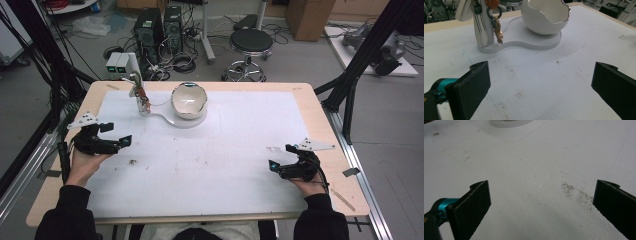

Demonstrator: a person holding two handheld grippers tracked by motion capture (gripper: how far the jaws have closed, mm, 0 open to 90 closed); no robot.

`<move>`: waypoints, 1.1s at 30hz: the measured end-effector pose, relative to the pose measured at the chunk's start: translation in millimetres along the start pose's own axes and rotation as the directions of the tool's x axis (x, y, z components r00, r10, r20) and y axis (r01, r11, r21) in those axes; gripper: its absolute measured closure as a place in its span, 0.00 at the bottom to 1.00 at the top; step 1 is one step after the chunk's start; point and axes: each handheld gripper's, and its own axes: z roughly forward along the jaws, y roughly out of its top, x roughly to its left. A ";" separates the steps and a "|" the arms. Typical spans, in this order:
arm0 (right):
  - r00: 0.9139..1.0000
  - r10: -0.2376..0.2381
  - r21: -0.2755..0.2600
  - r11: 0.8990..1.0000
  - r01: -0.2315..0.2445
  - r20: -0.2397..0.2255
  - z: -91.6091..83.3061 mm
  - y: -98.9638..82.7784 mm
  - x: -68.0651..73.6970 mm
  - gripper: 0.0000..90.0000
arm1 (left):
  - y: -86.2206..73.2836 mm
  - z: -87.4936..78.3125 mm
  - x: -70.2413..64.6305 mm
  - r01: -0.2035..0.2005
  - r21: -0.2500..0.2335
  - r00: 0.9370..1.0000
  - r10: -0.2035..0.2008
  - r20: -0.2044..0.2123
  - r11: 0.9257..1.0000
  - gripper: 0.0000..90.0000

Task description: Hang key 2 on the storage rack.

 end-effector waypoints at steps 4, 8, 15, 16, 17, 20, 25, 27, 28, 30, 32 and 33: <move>1.000 -0.001 -0.001 1.000 0.001 0.000 -0.6 -0.1 0.5 0.01 | -7.6 -2.5 -3.1 -0.012 0.014 1.000 0.012 0.015 1.000 0.03; 1.000 -0.001 0.002 1.000 0.001 -0.004 -0.5 -0.4 0.5 0.01 | -15.8 -5.0 -4.8 -0.029 0.050 0.999 0.028 0.025 0.998 0.03; 1.000 0.000 0.012 1.000 0.000 -0.009 0.0 -1.0 1.8 0.01 | -31.8 -12.5 -7.3 -0.029 0.067 0.999 0.026 0.040 0.997 0.03; 1.000 -0.001 0.012 1.000 0.001 -0.009 0.1 -1.0 1.9 0.01 | -35.1 -13.2 -7.4 -0.027 0.076 0.999 0.024 0.036 0.997 0.03; 1.000 -0.003 0.013 1.000 0.003 -0.007 0.2 -0.9 2.1 0.01 | -37.8 -13.7 -7.6 -0.027 0.080 0.999 0.025 0.029 0.996 0.03; 1.000 -0.003 0.014 1.000 0.003 -0.008 0.2 -1.0 2.7 0.01 | -43.8 -16.0 -8.0 -0.027 0.085 0.999 0.025 0.028 0.996 0.03; 1.000 0.000 0.015 1.000 0.000 -0.009 0.0 -1.5 1.7 0.01 | -51.5 -20.2 -10.0 -0.032 0.114 0.999 0.029 0.023 0.993 0.03; 1.000 0.001 0.016 1.000 -0.001 -0.009 0.2 -1.7 1.5 0.01 | -54.3 -20.8 -11.1 -0.034 0.126 0.999 0.031 0.020 0.991 0.03; 1.000 0.000 0.018 1.000 0.000 -0.010 0.2 -1.9 1.4 0.01 | -55.0 -20.7 -11.1 -0.035 0.128 0.999 0.033 0.020 0.991 0.03; 1.000 -0.001 0.018 1.000 0.001 -0.010 0.3 -2.1 1.0 0.01 | -56.2 -21.1 -11.1 -0.032 0.133 0.999 0.030 0.020 0.991 0.03; 1.000 0.008 0.017 1.000 -0.008 -0.009 -0.6 -2.0 1.0 0.01 | -56.3 -21.4 -10.5 -0.035 0.133 0.999 0.032 0.024 0.991 0.03; 1.000 0.004 0.015 1.000 -0.004 -0.008 -0.9 -2.0 0.4 0.01 | -56.1 -21.5 -10.5 -0.034 0.127 0.999 0.031 0.024 0.991 0.03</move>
